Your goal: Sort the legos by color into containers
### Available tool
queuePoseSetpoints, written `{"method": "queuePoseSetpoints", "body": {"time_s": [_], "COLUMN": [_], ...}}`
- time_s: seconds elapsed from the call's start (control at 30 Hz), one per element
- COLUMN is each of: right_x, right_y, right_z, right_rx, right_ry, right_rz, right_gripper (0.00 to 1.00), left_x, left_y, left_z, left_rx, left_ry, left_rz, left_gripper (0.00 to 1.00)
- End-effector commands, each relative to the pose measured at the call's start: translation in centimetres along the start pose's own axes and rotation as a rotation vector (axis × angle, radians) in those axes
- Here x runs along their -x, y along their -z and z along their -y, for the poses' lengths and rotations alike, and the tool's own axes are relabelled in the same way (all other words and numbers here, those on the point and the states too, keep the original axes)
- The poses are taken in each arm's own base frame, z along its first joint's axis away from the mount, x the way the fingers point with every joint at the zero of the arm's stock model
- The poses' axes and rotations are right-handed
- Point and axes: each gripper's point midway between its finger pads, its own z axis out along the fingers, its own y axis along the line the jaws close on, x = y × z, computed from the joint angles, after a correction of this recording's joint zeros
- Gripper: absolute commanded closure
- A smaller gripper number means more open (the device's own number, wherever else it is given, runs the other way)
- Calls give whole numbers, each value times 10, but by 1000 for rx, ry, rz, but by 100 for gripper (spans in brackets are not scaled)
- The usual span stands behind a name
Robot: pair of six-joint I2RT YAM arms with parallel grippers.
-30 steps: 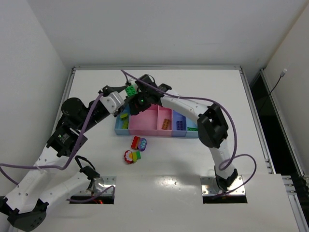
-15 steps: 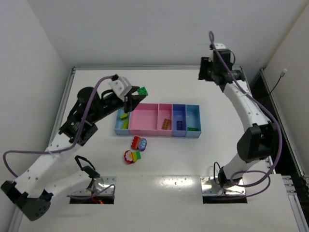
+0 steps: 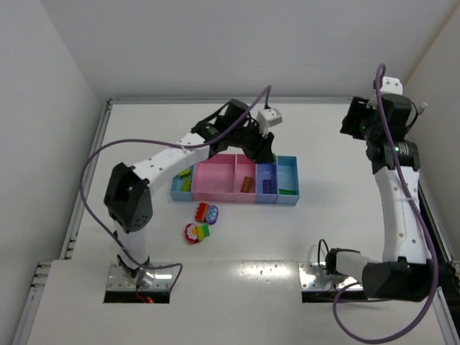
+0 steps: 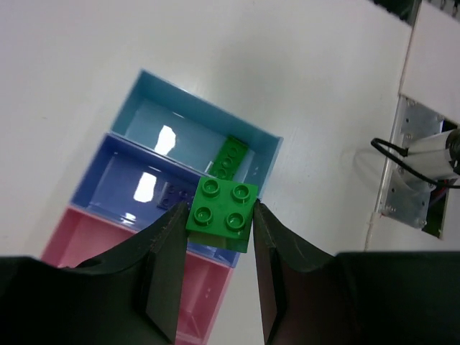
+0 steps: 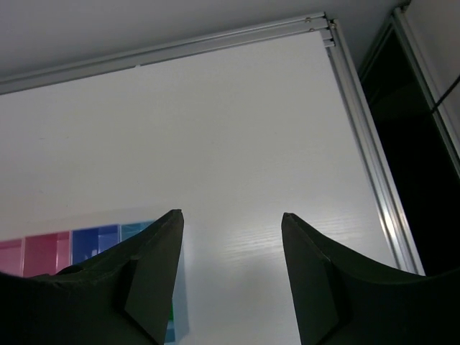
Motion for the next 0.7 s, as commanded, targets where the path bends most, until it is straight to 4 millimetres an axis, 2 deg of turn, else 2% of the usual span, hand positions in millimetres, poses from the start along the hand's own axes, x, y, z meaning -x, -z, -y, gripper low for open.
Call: {"method": "queuePoseSetpoints", "body": {"time_s": [0.0, 0.03, 0.07, 0.17, 0.3, 0.33, 0.4, 0.43, 0.67], "right_x": [-4, -6, -6, -12, -21, -21, -21, -21, -23], "right_y": [19, 23, 26, 33, 38, 38, 38, 38, 35], "right_z": [9, 13, 16, 20, 25, 23, 24, 24, 25], "right_rx": [-12, -21, -29, -38, -47, -37, -36, -36, -24], "right_ry": [14, 11, 7, 12, 4, 4, -10, -10, -28], "right_rz": [-3, -13, -12, -26, -43, -44, -44, -44, -54], "right_gripper": [40, 40, 40, 40, 40, 40, 40, 40, 40], "left_x": [8, 0, -6, -15, -17, -27, -30, -36, -52], "left_y": [-17, -25, -37, -58, -73, -82, -86, -90, -100], "left_z": [25, 29, 23, 25, 28, 30, 28, 26, 19], "left_rx": [-91, -104, -104, -131, -148, -157, -158, -158, -151], "left_ry": [-10, -10, 2, 4, -20, -12, -5, 2, -1], "left_rz": [-28, -58, -79, -102, -121, -147, -159, -171, -201], "left_gripper": [100, 100, 100, 100, 100, 98, 95, 90, 74]}}
